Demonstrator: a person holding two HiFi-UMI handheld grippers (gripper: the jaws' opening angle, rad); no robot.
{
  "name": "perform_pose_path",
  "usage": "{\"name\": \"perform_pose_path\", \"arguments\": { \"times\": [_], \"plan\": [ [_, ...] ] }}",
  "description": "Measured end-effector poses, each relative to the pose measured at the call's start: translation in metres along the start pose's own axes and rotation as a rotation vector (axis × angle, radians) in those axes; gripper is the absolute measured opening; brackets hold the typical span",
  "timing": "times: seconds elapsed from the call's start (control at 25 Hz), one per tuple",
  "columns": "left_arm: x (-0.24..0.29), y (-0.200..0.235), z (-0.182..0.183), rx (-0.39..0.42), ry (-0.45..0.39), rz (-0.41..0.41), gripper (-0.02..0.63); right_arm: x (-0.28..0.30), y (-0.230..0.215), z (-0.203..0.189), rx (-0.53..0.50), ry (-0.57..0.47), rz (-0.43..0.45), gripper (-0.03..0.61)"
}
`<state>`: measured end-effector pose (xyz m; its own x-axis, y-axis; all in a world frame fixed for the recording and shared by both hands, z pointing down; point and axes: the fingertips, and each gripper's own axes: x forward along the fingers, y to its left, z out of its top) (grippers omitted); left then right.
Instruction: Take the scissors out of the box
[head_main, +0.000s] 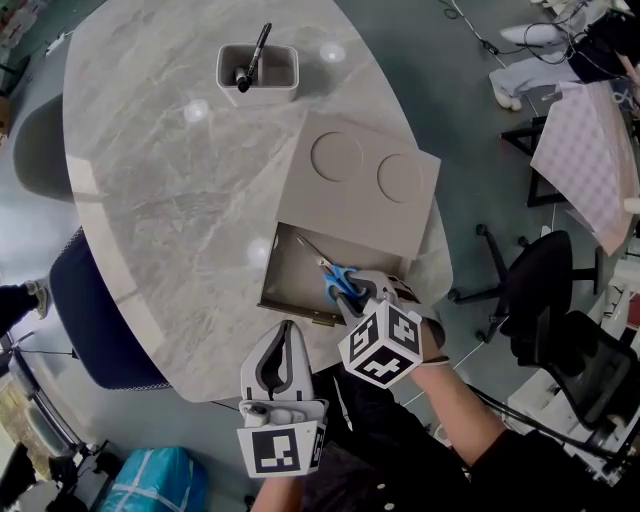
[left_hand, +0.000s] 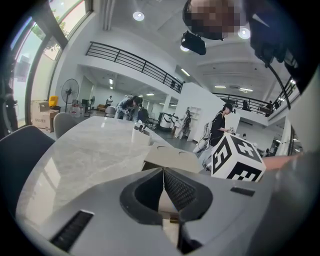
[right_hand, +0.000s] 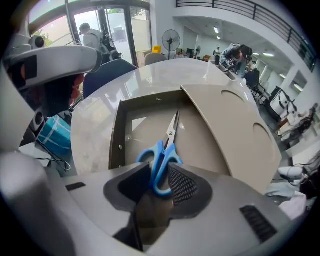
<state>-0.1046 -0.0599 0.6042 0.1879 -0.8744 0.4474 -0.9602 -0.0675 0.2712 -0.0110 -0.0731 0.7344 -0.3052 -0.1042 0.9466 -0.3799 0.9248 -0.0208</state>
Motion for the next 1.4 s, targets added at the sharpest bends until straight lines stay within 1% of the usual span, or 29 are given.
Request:
{"name": "perform_pose_path", "arguments": {
  "times": [0.12,0.2,0.28,0.52,0.76,1.04,1.24,1.4],
  "plan": [
    [0.000,-0.001,-0.003,-0.004,0.006,-0.002,0.017,0.000,0.001,0.000,-0.008,-0.007,0.015,0.108],
    [0.001,-0.003,-0.002,-0.005,0.007,-0.007,0.017,0.000,0.001,0.000,-0.013,-0.010,0.022,0.089],
    [0.001,-0.003,0.000,-0.006,0.004,-0.010,0.017,0.000,0.001,0.000,-0.025,-0.015,0.016,0.078],
    [-0.001,-0.001,0.008,-0.003,-0.006,-0.005,0.017,-0.014,-0.001,0.005,-0.027,-0.051,-0.001,0.075],
    [-0.006,-0.007,0.025,-0.001,-0.019,-0.012,0.017,-0.042,-0.005,0.018,-0.021,-0.109,-0.021,0.074],
    [-0.011,-0.018,0.061,0.028,-0.057,-0.030,0.017,-0.094,-0.020,0.048,-0.004,-0.222,-0.078,0.074],
    [-0.026,-0.037,0.102,0.065,-0.105,-0.051,0.017,-0.147,-0.025,0.074,-0.005,-0.314,-0.117,0.074],
    [-0.036,-0.053,0.134,0.091,-0.156,-0.069,0.017,-0.189,-0.034,0.095,-0.014,-0.403,-0.166,0.074]
  ]
}}
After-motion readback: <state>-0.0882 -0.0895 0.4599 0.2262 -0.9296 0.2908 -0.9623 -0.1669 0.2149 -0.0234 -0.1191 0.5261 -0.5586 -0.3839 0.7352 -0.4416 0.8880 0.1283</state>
